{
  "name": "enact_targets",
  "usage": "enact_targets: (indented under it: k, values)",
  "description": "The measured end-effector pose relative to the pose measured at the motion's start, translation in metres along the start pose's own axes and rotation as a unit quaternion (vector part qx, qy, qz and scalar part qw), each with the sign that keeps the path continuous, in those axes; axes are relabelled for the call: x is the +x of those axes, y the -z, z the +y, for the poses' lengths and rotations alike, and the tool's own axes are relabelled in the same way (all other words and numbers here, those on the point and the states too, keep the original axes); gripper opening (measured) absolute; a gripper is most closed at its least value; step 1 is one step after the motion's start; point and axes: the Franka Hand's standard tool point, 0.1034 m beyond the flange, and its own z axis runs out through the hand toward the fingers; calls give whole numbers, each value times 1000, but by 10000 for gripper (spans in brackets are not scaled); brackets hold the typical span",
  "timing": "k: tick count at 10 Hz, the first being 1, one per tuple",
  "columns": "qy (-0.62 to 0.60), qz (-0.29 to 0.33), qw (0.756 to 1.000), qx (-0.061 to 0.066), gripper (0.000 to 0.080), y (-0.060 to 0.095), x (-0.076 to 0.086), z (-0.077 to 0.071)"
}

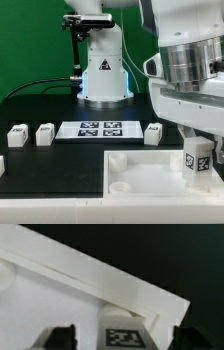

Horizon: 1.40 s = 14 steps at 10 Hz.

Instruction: Assemble one leg

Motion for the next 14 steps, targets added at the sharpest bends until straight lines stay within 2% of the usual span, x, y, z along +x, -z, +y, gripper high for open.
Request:
enact_targets:
  k: [1,2,3,5,6,8,9,10,12,14]
  values:
    - [60,0,998,-1,608,0,1,1]
    - [122,-1,993,-3,637,0,3,3]
    - [208,-1,978,-21,637,1,4,6]
    - [359,9,932,-39,647,4,8,5]
    - [429,13,902,-46,649,5,10,4]
    - [517,16,854,-54,649,6,9,2]
    - [574,17,817,-57,649,9,10,-1]
    - [583,17,810,-55,649,9,10,-2]
    - [579,17,814,-56,649,9,10,-2]
    - [579,17,814,-56,384,9,10,-2]
